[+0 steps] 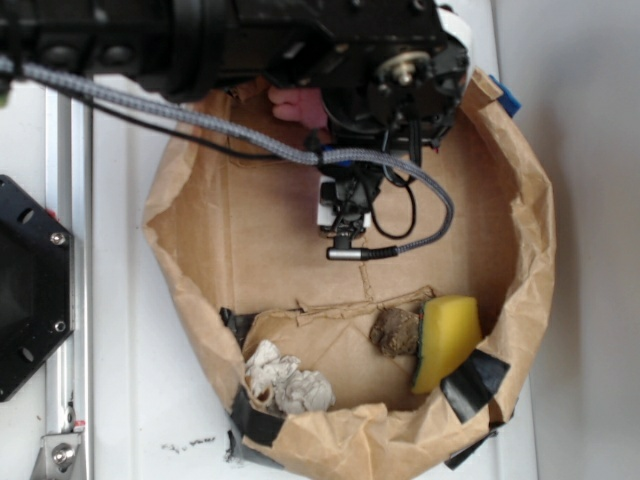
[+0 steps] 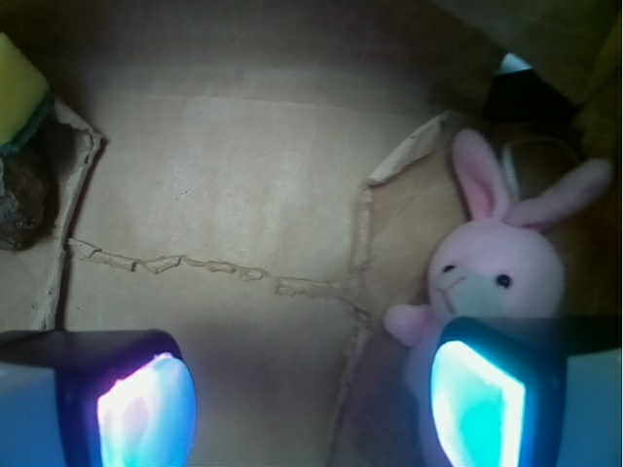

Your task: Grab the pink bunny.

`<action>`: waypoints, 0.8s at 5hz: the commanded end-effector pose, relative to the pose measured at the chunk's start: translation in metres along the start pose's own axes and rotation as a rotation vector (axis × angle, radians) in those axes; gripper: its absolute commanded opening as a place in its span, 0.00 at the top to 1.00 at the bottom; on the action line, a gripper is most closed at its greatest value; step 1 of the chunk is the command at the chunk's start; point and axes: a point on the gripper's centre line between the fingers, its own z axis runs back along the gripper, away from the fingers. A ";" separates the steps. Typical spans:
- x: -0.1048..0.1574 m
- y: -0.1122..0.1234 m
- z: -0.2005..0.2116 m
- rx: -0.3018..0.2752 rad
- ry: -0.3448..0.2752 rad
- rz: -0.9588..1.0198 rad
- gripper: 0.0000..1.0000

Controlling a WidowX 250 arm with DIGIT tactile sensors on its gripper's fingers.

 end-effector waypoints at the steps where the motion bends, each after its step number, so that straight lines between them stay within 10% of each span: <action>1: -0.012 0.020 0.016 0.078 -0.026 0.048 0.00; 4: -0.020 0.016 0.007 0.138 0.028 0.074 0.00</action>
